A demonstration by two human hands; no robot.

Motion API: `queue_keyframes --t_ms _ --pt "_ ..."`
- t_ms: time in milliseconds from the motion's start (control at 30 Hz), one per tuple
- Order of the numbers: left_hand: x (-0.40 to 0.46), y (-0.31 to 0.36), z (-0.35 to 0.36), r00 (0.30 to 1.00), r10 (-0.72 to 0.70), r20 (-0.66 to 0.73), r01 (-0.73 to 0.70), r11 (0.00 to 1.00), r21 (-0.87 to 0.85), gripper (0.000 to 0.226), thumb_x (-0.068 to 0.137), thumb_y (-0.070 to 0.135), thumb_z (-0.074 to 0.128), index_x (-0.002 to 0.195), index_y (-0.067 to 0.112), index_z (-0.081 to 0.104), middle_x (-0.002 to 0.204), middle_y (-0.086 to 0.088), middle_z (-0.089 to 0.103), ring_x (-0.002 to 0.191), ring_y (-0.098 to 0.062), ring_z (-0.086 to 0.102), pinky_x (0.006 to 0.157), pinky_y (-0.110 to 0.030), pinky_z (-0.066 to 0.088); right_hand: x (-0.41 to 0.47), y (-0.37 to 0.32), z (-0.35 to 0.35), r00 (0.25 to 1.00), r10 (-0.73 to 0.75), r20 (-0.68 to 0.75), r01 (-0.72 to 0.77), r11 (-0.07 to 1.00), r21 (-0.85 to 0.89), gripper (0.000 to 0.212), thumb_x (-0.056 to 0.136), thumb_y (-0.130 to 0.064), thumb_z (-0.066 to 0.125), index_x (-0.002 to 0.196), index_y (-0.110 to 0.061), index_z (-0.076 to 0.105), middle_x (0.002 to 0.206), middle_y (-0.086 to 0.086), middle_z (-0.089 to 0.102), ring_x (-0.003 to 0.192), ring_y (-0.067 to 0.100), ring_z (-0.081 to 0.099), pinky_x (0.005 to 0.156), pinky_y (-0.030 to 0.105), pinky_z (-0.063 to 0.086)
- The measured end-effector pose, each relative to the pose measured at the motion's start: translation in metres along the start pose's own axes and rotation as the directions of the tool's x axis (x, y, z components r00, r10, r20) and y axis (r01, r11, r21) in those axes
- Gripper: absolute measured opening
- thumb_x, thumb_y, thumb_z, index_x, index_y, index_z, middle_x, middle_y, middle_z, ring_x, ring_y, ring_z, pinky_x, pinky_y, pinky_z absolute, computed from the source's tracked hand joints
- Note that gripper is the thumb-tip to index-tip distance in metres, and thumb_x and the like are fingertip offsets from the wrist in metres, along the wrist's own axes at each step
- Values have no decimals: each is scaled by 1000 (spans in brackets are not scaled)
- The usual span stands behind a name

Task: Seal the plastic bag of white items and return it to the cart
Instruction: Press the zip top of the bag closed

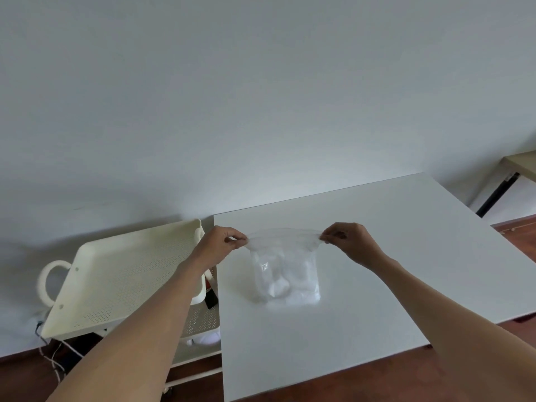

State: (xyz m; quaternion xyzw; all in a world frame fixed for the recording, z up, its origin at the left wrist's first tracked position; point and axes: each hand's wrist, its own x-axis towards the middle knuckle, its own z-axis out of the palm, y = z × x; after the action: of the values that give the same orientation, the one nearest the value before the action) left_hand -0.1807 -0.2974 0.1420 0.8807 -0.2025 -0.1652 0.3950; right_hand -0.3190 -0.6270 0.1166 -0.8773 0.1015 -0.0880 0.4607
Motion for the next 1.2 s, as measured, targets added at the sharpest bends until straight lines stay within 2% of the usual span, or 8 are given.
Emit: queue_keyframes --t_ms 233,367,467,567,633,767,867,1200 --pt "-6 23 -8 983 76 -167 -81 996 -26 3 87 27 79 88 29 81 84 18 77 77 2 68 73 -19 49 19 -23 -28 995 -68 -66 68 998 -1 13 87 -26 81 88 -13 79 82 -4 78 74 5 70 65 11 48" --pt "-13 37 -7 988 130 -77 -104 954 282 7 88 19 76 86 25 79 83 17 71 84 -6 67 79 -29 53 21 -28 -34 989 -117 85 130 979 -159 12 88 -23 79 89 -11 78 85 -2 76 78 9 68 72 23 51" --pt "-21 51 -16 976 156 -148 -108 951 288 5 90 20 74 90 23 79 91 13 75 86 -13 68 81 -32 54 21 -30 -46 985 -171 17 171 978 -123 12 89 -22 79 87 -11 76 83 -3 74 76 5 66 71 20 51" --pt "-33 60 -13 986 138 -94 -91 914 396 6 91 20 73 91 23 78 94 11 75 80 -11 66 79 -30 52 12 -30 -43 972 -178 155 207 957 -204 12 90 -22 78 90 -9 77 85 -3 73 75 -1 63 71 18 47" --pt "-40 62 -11 978 146 -151 -83 929 361 8 92 17 71 94 17 79 96 5 76 86 -16 68 81 -33 54 8 -30 -42 968 -232 94 245 954 -173 10 90 -18 77 89 -9 76 84 -3 72 73 -3 63 70 12 46" --pt "-58 63 -8 991 118 -68 -75 890 450 8 93 21 71 97 20 79 97 8 75 91 -16 69 83 -34 54 2 -29 -50 953 -210 220 252 949 -189 10 92 -21 75 90 -12 75 86 -1 75 76 6 65 75 27 53" --pt "-69 63 0 993 98 -61 -58 877 478 7 93 24 71 95 24 77 92 14 68 91 -15 66 84 -34 53 -1 -27 -55 942 -228 245 280 938 -204 8 92 -23 75 88 -16 74 82 -7 73 75 3 65 73 24 52" --pt "-75 59 11 999 -2 33 -8 954 300 7 91 23 75 93 18 79 91 7 75 88 -5 68 82 -20 49 0 -11 -57 922 -205 328 287 932 -222 8 95 -22 71 90 -16 73 80 -9 72 70 -6 62 64 9 42"
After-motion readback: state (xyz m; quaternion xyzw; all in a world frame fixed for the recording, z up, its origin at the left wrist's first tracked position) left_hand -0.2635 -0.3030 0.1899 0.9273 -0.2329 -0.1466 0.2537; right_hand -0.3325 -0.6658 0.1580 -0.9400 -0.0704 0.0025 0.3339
